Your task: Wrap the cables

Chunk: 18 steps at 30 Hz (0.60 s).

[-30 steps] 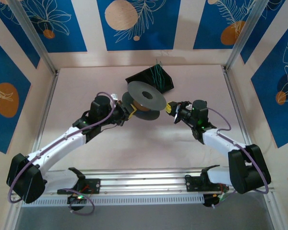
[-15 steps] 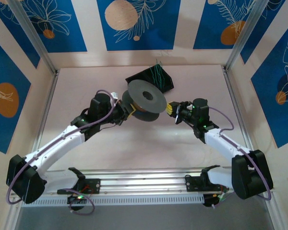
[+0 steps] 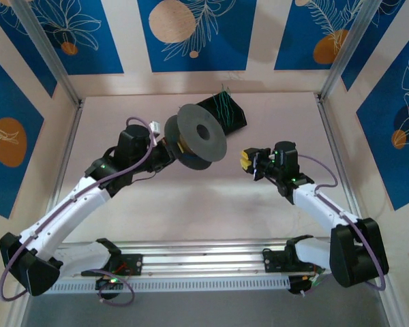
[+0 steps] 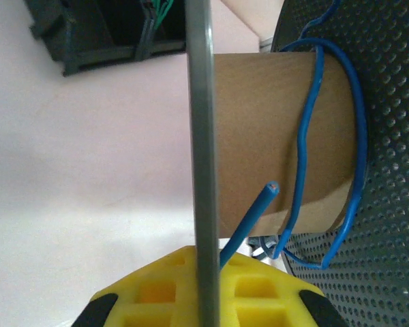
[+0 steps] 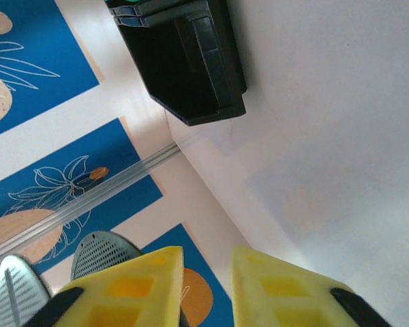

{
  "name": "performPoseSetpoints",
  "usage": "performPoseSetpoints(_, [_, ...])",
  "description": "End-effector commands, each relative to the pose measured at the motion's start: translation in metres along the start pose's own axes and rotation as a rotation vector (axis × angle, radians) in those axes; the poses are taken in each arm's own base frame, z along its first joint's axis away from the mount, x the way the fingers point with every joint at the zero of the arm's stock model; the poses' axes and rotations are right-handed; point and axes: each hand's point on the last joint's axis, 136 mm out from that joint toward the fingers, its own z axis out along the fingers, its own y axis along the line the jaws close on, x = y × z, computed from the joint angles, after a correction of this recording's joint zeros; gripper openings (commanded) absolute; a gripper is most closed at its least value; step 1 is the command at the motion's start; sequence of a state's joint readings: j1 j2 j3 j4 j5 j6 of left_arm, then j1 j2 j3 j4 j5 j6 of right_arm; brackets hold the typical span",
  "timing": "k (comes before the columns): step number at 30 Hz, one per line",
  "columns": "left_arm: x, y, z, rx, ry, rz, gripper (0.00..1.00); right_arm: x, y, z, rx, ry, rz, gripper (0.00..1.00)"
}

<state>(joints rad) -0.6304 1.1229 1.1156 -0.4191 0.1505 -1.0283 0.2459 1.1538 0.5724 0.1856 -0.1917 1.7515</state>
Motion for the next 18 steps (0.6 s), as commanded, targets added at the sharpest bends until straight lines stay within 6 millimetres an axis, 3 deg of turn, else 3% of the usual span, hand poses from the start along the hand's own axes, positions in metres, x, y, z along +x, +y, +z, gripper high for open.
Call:
performPoseSetpoints(1, [-0.025, -0.022, -0.028, 0.003, -0.108, 0.141, 0.00, 0.004, 0.007, -0.013, 0.011, 0.003, -0.120, 0.37])
performPoseSetpoints(5, [-0.031, -0.014, -0.040, -0.085, -0.129, 0.221, 0.00, 0.003, 0.004, -0.027, 0.037, 0.010, -0.225, 0.54])
performPoseSetpoints(10, [-0.046, 0.010, -0.067, -0.301, -0.170, 0.379, 0.00, 0.015, 0.009, -0.047, 0.111, 0.053, -0.500, 0.82])
performPoseSetpoints(14, [-0.056, 0.040, -0.087, -0.516, -0.172, 0.510, 0.00, 0.024, 0.014, -0.059, 0.179, 0.101, -0.730, 0.95])
performPoseSetpoints(18, [-0.057, 0.067, -0.083, -0.671, -0.120, 0.598, 0.00, 0.021, 0.026, -0.057, 0.228, 0.119, -0.853, 0.99])
